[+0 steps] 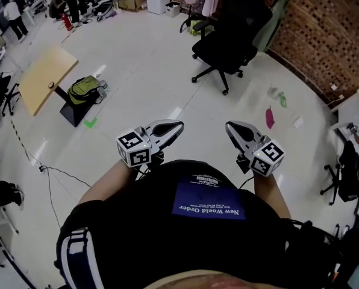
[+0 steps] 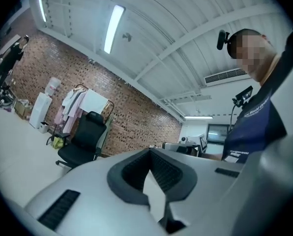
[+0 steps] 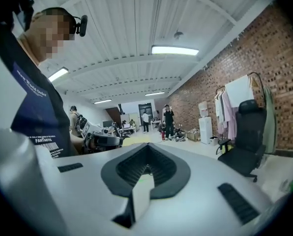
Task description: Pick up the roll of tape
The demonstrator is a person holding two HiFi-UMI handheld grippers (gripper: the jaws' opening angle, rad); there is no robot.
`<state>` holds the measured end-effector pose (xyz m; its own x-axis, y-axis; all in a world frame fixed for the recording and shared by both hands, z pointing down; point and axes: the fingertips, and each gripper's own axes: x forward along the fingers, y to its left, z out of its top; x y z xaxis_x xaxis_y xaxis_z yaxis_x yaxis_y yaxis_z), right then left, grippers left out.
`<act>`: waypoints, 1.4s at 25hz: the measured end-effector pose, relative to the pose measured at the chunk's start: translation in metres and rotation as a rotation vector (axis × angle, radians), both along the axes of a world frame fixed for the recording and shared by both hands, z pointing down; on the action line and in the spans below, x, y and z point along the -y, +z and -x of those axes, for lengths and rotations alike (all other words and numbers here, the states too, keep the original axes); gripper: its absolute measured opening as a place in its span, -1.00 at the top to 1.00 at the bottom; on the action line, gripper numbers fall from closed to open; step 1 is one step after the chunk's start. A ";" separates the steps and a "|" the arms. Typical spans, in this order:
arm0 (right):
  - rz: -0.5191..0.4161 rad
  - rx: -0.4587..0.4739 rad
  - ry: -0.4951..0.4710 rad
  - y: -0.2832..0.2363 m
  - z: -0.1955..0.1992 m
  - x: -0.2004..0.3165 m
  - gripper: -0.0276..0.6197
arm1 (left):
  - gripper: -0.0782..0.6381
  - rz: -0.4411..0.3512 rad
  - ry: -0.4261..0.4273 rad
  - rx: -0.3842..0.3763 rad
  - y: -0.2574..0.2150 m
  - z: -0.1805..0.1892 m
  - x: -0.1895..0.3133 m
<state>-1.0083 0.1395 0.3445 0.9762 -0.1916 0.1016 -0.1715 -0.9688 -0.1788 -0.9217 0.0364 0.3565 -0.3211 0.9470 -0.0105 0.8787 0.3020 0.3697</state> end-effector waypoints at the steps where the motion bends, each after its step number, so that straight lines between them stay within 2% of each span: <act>1: 0.002 -0.004 0.010 -0.004 -0.020 -0.002 0.96 | 0.76 0.001 0.007 -0.012 -0.004 -0.022 0.000; 6: -0.039 -0.011 0.030 -0.007 -0.104 -0.013 0.96 | 0.76 0.007 0.008 -0.035 -0.013 -0.110 -0.010; 10: -0.037 0.017 -0.004 0.002 -0.152 -0.022 0.96 | 0.76 0.012 -0.013 -0.016 -0.010 -0.153 -0.022; 16: -0.067 0.012 -0.053 0.011 -0.214 -0.071 0.96 | 0.76 -0.017 -0.070 -0.002 0.002 -0.207 -0.059; 24: -0.072 -0.009 -0.235 0.017 -0.303 -0.181 0.96 | 0.76 -0.014 -0.251 -0.027 0.001 -0.274 -0.157; 29: -0.027 -0.012 -0.355 0.008 -0.352 -0.249 0.96 | 0.76 -0.006 -0.339 -0.014 -0.004 -0.310 -0.222; 32: -0.035 -0.015 -0.383 0.007 -0.378 -0.282 0.96 | 0.76 0.002 -0.375 0.012 -0.007 -0.328 -0.254; 35: -0.047 -0.011 -0.409 0.011 -0.405 -0.301 0.96 | 0.76 -0.014 -0.391 0.006 -0.005 -0.347 -0.272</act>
<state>-0.6036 0.4407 0.3560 0.8196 -0.5681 0.0738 -0.5429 -0.8113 -0.2169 -0.5749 0.3088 0.3520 0.0641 0.9979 0.0028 0.9243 -0.0604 0.3769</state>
